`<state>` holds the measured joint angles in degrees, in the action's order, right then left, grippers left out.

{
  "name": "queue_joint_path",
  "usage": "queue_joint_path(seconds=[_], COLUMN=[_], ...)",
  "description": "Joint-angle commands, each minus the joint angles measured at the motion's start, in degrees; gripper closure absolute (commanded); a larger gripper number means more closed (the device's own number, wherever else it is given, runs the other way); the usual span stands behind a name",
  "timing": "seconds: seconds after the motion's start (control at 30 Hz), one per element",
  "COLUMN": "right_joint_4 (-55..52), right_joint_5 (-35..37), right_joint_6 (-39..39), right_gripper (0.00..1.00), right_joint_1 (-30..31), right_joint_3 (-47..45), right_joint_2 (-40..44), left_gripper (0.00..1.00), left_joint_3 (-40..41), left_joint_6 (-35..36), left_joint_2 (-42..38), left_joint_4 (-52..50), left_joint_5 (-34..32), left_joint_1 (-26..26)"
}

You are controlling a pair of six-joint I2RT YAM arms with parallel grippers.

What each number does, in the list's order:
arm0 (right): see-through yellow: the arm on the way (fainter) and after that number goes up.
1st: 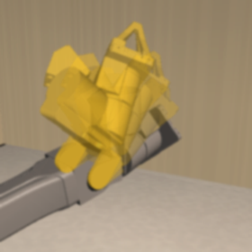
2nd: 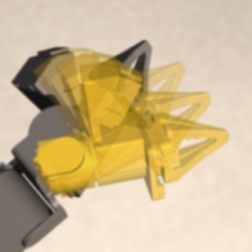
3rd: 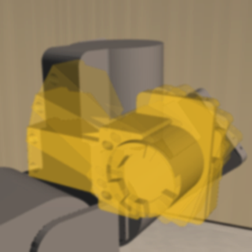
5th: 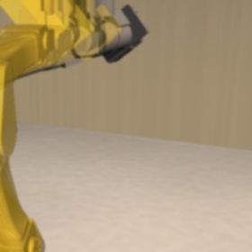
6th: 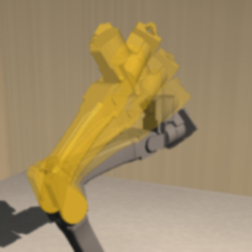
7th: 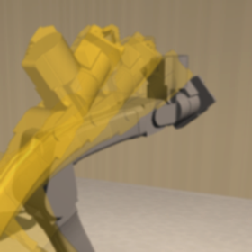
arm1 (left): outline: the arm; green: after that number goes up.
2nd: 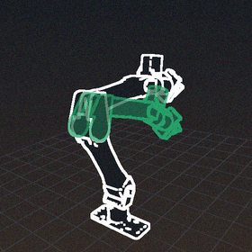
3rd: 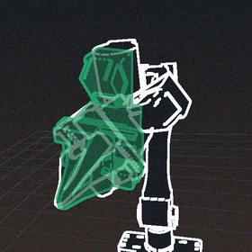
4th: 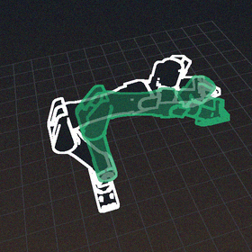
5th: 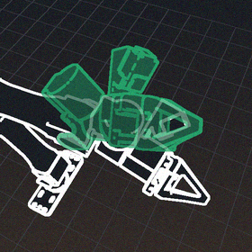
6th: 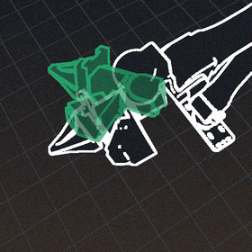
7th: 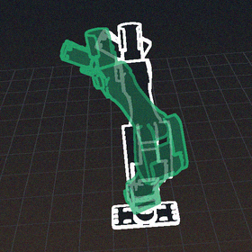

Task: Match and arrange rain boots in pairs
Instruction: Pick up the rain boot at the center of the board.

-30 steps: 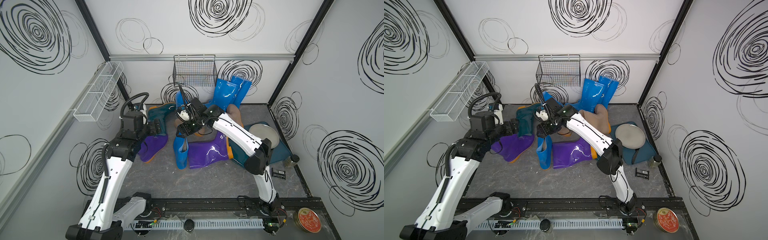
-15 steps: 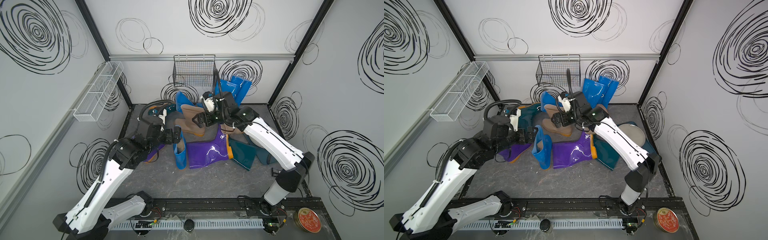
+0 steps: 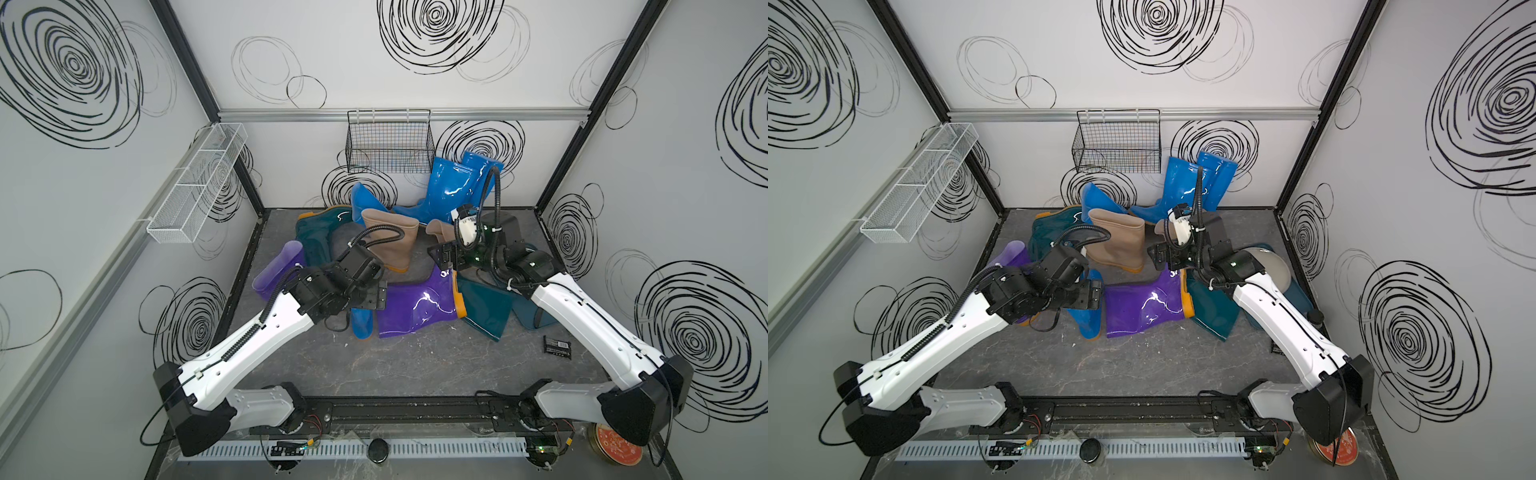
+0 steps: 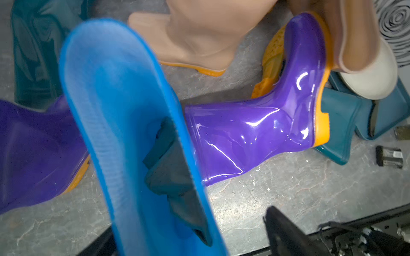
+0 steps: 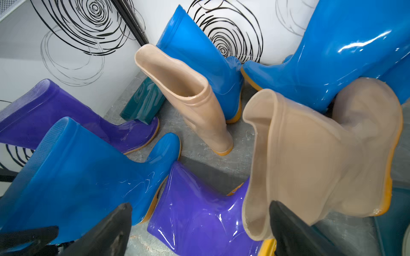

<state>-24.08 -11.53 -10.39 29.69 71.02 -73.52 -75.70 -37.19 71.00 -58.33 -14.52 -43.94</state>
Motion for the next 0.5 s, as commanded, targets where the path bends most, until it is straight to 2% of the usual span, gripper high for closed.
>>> queue_joint_path(seconds=[0.0, 0.07, 0.13, 0.27, 0.47], right_joint_4=[5.35, 7.1, 8.45, 11.67, 16.4], right_joint_5=[-3.52, -4.64, -6.44, -9.31, -13.25], right_joint_6=[3.06, 3.6, 3.63, 3.8, 3.36], right_gripper=[0.01, 0.01, 0.01, 0.01, 0.01], right_joint_1=[-1.58, -2.68, -4.47, -7.06, -11.11], right_joint_3=[-3.48, -5.24, -6.37, -9.58, -13.88], right_joint_2=[2.31, 2.85, 3.01, 3.75, 4.53], left_gripper=[0.3, 0.43, 0.53, 0.74, 0.87], left_joint_3=[2.06, 3.56, 4.11, 4.11, 5.79], left_joint_6=[-3.04, -3.42, -3.48, -0.62, 4.66], left_joint_2=[-3.21, -4.67, -5.89, -6.61, -8.28], left_joint_4=[-3.05, -2.82, -3.93, -10.11, -14.62], left_joint_5=[-2.91, -1.74, -1.65, -2.4, -4.07], left_joint_1=[1.98, 4.02, 5.76, 10.21, 17.72])
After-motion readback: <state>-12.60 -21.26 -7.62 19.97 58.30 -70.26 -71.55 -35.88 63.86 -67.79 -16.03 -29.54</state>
